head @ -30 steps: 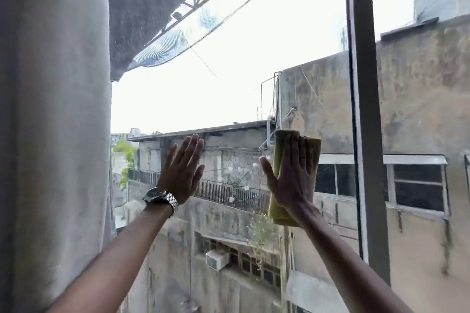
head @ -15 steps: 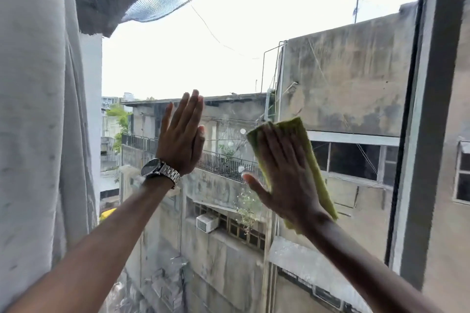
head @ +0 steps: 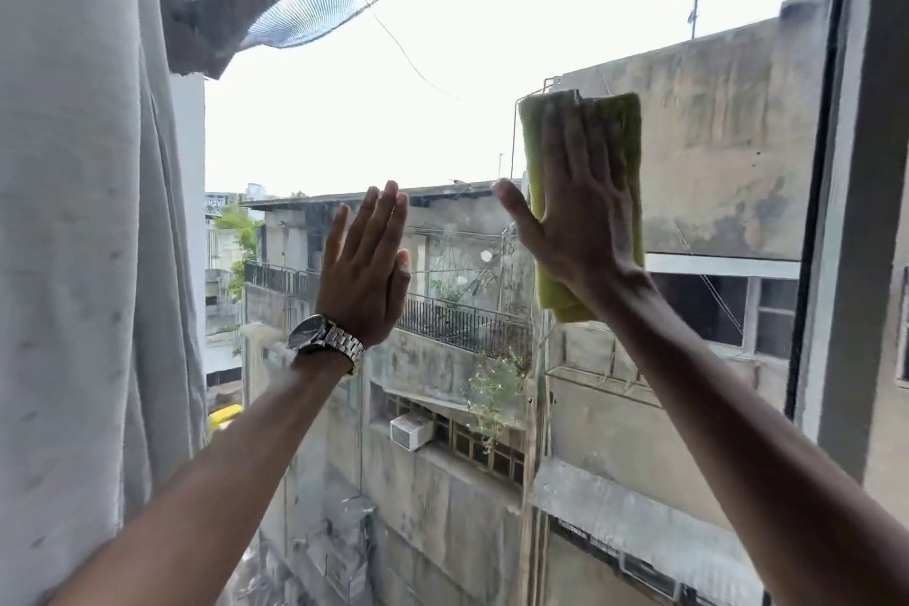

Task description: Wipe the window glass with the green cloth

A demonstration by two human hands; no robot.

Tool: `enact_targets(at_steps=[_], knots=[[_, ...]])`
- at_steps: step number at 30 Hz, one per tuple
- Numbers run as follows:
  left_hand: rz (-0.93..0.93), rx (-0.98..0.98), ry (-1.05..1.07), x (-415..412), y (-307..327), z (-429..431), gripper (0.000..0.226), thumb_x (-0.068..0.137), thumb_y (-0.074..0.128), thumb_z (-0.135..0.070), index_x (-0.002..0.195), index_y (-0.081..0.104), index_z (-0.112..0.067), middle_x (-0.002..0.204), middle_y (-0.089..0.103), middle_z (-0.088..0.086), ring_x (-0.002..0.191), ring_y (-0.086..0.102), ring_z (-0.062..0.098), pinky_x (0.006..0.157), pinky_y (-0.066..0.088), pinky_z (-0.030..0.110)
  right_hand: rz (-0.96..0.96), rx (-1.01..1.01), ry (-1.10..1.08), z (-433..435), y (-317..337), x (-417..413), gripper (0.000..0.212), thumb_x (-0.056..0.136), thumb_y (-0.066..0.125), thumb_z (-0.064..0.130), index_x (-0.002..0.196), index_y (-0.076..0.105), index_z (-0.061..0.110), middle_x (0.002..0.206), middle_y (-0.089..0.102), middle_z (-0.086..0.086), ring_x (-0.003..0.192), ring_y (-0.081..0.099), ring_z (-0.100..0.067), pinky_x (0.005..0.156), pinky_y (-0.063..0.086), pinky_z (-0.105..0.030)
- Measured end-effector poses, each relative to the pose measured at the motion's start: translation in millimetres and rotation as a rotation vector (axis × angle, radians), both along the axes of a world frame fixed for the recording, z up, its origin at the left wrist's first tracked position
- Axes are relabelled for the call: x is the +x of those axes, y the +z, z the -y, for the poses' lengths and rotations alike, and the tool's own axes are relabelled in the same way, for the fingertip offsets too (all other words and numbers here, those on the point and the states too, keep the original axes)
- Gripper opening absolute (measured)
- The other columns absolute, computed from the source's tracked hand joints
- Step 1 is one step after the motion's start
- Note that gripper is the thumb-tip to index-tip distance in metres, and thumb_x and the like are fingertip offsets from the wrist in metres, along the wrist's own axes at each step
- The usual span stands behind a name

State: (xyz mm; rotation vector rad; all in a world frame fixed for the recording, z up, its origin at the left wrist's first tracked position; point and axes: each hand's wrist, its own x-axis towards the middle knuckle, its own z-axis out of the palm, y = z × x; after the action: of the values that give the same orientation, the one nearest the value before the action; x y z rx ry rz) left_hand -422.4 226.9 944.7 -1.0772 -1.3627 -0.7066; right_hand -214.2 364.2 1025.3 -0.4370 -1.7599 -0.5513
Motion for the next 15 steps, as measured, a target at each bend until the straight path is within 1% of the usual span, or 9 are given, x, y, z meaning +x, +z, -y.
enact_targets(at_steps=[1,3,5,7,8,11,13,15], knots=[[-0.004,-0.001,-0.001,0,-1,0,0.059,0.101,0.025,-0.027,0.155,0.026,-0.004,0.166,0.026,0.014,0.157,0.02,0.025,0.126,0.02,0.057,0.035,-0.001,-0.016,6,-20,-5,0.101,0.094,0.019,0.078,0.161,0.012,0.003,0.17,0.012,-0.019,0.159,0.01,-0.031,0.131,0.01,-0.048],[-0.004,-0.01,-0.001,-1,-2,1,0.059,0.102,0.024,-0.027,0.156,0.025,-0.005,0.166,0.025,0.013,0.157,0.018,0.024,0.127,0.019,0.056,0.171,0.042,-0.045,14,-73,-9,0.104,0.092,0.016,0.081,0.161,0.012,0.002,0.17,0.011,-0.021,0.158,0.01,-0.033,0.13,0.014,-0.052],[-0.001,-0.013,0.003,-1,-2,2,0.058,0.102,0.022,-0.028,0.157,0.023,-0.006,0.167,0.024,0.012,0.157,0.017,0.023,0.127,0.018,0.055,0.306,0.084,-0.046,18,-125,-6,0.104,0.093,0.021,0.082,0.161,0.013,0.003,0.169,0.013,-0.021,0.158,0.012,-0.035,0.129,0.018,-0.054],[0.0,-0.017,0.006,0,-2,2,0.058,0.103,0.021,-0.029,0.157,0.022,-0.007,0.167,0.023,0.012,0.158,0.016,0.023,0.128,0.017,0.055,0.376,0.104,-0.042,19,-154,1,0.103,0.092,0.027,0.081,0.16,0.016,0.004,0.168,0.017,-0.019,0.157,0.017,-0.035,0.129,0.021,-0.053],[0.0,-0.016,0.01,1,-2,2,0.058,0.103,0.02,-0.029,0.157,0.022,-0.007,0.167,0.023,0.012,0.158,0.016,0.023,0.128,0.017,0.055,0.391,0.11,-0.045,17,-157,4,0.103,0.092,0.028,0.081,0.16,0.019,0.005,0.168,0.018,-0.018,0.156,0.019,-0.034,0.128,0.023,-0.052],[-0.004,-0.012,0.009,0,-2,1,0.059,0.103,0.02,-0.029,0.157,0.022,-0.006,0.167,0.023,0.013,0.158,0.016,0.023,0.127,0.018,0.056,0.356,0.103,-0.072,13,-121,6,0.102,0.092,0.025,0.081,0.16,0.021,0.005,0.169,0.02,-0.016,0.157,0.02,-0.032,0.128,0.023,-0.05],[-0.017,-0.006,-0.003,-2,-3,1,0.059,0.103,0.02,-0.029,0.156,0.023,-0.005,0.167,0.024,0.013,0.157,0.016,0.024,0.127,0.019,0.056,0.267,0.066,-0.059,16,-76,0,0.103,0.092,0.021,0.081,0.161,0.018,0.005,0.17,0.016,-0.016,0.158,0.015,-0.031,0.13,0.018,-0.05],[-0.018,0.029,-0.019,-4,-3,-1,0.058,0.102,0.023,-0.028,0.156,0.025,-0.005,0.166,0.025,0.015,0.157,0.018,0.024,0.127,0.019,0.056,0.179,0.036,-0.035,24,-31,-13,0.103,0.092,0.021,0.08,0.161,0.016,0.004,0.17,0.015,-0.017,0.158,0.012,-0.031,0.13,0.015,-0.05]])
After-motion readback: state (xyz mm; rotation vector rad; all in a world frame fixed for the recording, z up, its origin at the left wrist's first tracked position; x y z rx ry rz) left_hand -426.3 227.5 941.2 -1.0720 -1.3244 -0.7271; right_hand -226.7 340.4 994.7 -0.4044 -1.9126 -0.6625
